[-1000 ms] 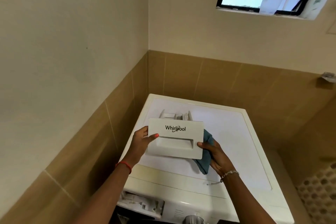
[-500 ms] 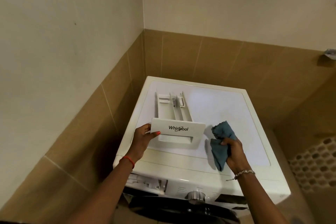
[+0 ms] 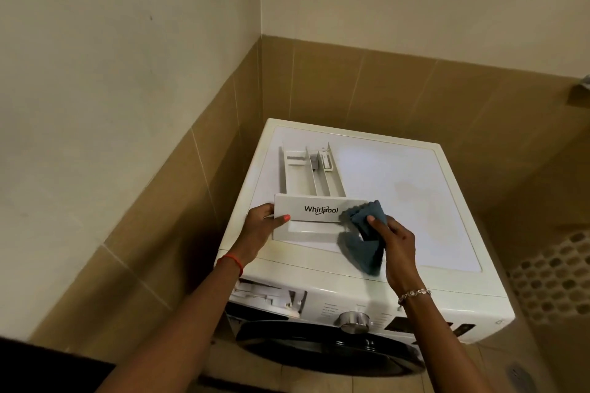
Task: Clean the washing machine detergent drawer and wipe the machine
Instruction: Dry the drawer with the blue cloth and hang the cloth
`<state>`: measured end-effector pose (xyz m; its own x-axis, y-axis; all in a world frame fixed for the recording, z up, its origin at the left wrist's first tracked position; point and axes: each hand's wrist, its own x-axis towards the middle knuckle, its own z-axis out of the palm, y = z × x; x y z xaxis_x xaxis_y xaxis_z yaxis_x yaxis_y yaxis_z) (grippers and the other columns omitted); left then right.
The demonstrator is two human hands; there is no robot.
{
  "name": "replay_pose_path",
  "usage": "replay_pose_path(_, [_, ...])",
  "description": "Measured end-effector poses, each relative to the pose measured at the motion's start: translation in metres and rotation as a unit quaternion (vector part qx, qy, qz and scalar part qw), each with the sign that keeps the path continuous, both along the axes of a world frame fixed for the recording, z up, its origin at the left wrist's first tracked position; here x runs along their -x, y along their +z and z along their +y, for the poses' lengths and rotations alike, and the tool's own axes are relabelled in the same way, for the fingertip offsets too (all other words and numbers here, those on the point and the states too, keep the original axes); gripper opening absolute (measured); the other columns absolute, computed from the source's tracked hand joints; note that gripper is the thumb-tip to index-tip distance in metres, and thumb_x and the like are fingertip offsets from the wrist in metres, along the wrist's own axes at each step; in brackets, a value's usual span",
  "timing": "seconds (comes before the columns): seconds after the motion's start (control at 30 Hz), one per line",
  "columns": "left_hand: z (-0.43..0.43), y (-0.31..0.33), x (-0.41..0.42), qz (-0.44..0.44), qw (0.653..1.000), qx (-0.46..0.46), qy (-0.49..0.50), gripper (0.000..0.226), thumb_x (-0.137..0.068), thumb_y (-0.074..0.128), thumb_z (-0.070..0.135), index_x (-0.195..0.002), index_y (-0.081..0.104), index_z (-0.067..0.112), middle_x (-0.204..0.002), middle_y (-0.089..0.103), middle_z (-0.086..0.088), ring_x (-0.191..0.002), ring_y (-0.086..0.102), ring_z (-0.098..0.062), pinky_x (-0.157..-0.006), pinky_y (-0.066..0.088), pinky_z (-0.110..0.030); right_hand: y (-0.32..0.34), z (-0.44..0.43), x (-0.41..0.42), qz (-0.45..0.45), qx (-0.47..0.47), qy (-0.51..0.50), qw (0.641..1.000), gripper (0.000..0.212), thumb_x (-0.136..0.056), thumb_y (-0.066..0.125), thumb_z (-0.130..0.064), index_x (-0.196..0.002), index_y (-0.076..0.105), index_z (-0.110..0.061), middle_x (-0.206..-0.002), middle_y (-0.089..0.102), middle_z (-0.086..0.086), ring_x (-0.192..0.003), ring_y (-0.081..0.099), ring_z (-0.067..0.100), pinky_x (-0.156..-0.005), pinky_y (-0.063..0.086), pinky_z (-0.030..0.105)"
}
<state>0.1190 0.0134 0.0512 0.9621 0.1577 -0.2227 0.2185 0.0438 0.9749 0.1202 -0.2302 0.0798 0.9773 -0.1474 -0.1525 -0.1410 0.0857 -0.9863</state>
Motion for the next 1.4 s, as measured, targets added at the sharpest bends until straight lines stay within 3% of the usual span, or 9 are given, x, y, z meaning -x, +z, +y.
replay_pose_path(0.3, [0.010,0.020,-0.002,-0.082,0.996,-0.021,-0.009,0.032,-0.092,0.055,0.015,-0.123,0.054,0.008,-0.118,0.059,-0.005,-0.109,0.056,-0.018,-0.086,0.050,-0.019,0.017,0.030,0.010,-0.065,-0.062,-0.217,0.972,0.013,-0.087,0.064,-0.019,-0.077,0.069,-0.012,-0.062,0.058,-0.008,-0.062,0.051,0.005,-0.069,0.045,0.025])
replay_pose_path(0.47, [0.009,0.029,-0.005,-0.028,0.996,-0.024,-0.082,0.022,-0.100,0.038,0.023,-0.107,0.054,0.009,-0.096,0.061,-0.003,-0.093,0.058,-0.018,-0.071,0.051,-0.018,0.013,0.083,0.017,-0.128,-0.027,-0.194,0.972,0.038,-0.092,0.055,-0.029,-0.126,0.059,-0.011,-0.110,0.068,0.013,-0.095,0.061,0.019,-0.085,0.051,0.033])
replay_pose_path(0.53, [0.008,0.029,-0.006,-0.005,0.996,-0.033,-0.086,0.025,-0.100,0.037,0.028,-0.108,0.053,0.011,-0.101,0.062,-0.004,-0.099,0.058,-0.021,-0.078,0.050,-0.025,-0.001,0.112,0.017,-0.160,0.028,-0.104,0.981,0.045,-0.094,0.050,-0.035,-0.137,0.046,-0.023,-0.119,0.063,0.012,-0.098,0.059,0.014,-0.084,0.051,0.029])
replay_pose_path(0.6, [0.008,0.030,-0.007,0.021,0.996,-0.032,-0.083,0.027,-0.100,0.036,0.030,-0.115,0.053,0.016,-0.115,0.059,-0.006,-0.109,0.054,-0.022,-0.090,0.046,-0.035,-0.021,0.137,0.017,-0.204,0.120,0.037,0.971,0.051,-0.099,0.039,-0.032,-0.146,0.020,-0.033,-0.147,0.037,0.008,-0.130,0.042,0.014,-0.106,0.039,0.036])
replay_pose_path(0.7, [0.012,0.034,-0.009,0.040,0.995,-0.017,-0.092,0.025,-0.100,0.037,0.027,-0.119,0.053,0.023,-0.115,0.059,-0.003,-0.106,0.053,-0.017,-0.097,0.042,-0.042,-0.060,0.143,0.008,-0.323,0.358,0.156,0.862,0.060,-0.099,0.026,-0.026,-0.146,-0.010,-0.033,-0.156,-0.014,-0.011,-0.145,-0.010,0.011,-0.118,-0.008,0.036])
replay_pose_path(0.9, [0.020,0.036,-0.009,0.068,0.991,-0.016,-0.117,0.024,-0.100,0.035,0.032,-0.119,0.050,0.028,-0.121,0.055,-0.001,-0.115,0.050,-0.017,-0.100,0.037,-0.044,-0.074,0.104,-0.017,-0.425,0.639,0.121,0.630,0.067,-0.093,0.043,-0.027,-0.149,0.007,-0.018,-0.158,0.005,0.002,-0.146,0.000,0.017,-0.118,0.002,0.040])
replay_pose_path(1.17, [0.017,0.042,-0.023,0.131,0.987,0.005,-0.091,0.066,-0.093,0.026,0.060,-0.142,0.034,0.017,-0.147,0.039,-0.008,-0.134,0.036,-0.027,-0.112,0.027,-0.046,-0.093,0.105,-0.022,-0.420,0.686,0.152,0.574,0.069,-0.094,0.041,-0.034,-0.150,0.004,-0.018,-0.158,-0.008,0.001,-0.146,-0.004,0.019,-0.117,0.000,0.045])
replay_pose_path(1.3, [0.013,0.047,-0.032,0.093,0.987,-0.100,-0.090,0.057,-0.084,0.055,0.052,-0.116,0.061,0.005,-0.120,0.062,-0.012,-0.111,0.055,-0.027,-0.101,0.042,-0.037,-0.095,0.096,-0.024,-0.433,0.695,0.188,0.543,0.067,-0.093,0.037,-0.033,-0.149,0.006,-0.018,-0.158,-0.006,0.000,-0.145,-0.007,0.017,-0.117,-0.003,0.044])
replay_pose_path(1.4, [0.009,0.048,-0.037,0.029,0.966,-0.231,-0.113,0.036,-0.081,0.067,0.041,-0.086,0.068,0.005,-0.081,0.066,-0.005,-0.080,0.059,-0.018,-0.070,0.044,-0.022,-0.094,0.089,-0.024,-0.438,0.688,0.228,0.531,0.069,-0.091,0.040,-0.028,-0.149,0.005,-0.021,-0.157,-0.006,-0.003,-0.145,-0.007,0.015,-0.118,-0.005,0.041])
